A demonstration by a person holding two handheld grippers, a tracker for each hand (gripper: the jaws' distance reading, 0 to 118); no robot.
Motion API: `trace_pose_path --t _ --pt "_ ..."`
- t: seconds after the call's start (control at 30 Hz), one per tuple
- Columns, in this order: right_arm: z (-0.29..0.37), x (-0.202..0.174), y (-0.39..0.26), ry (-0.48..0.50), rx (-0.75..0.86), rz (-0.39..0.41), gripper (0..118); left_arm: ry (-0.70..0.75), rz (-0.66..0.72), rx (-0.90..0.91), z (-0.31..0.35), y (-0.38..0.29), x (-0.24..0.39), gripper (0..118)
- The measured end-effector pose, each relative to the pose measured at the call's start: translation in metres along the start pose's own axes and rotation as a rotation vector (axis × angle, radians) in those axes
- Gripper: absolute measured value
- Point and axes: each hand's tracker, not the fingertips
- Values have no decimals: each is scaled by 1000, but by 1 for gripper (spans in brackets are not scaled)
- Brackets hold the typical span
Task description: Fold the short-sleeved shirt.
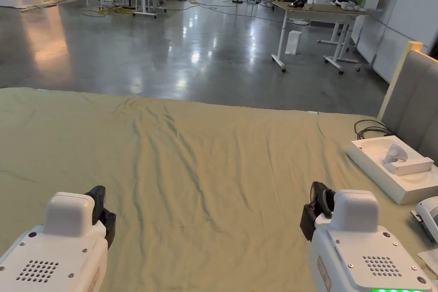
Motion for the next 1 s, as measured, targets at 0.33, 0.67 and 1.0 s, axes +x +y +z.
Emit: trace_pose_path --t 0.33,0.67,1.0 --pt "36 -62 -127 241 -396 97 0 -76 98 -197 1 -46 -13 1" --pt "-6 -69 -210 72 -543 164 0 -176 211 -414 0 -91 -19 2" --pt "-5 -61 -221 113 -542 133 0 -431 426 -727 -41 -133 -31 64"
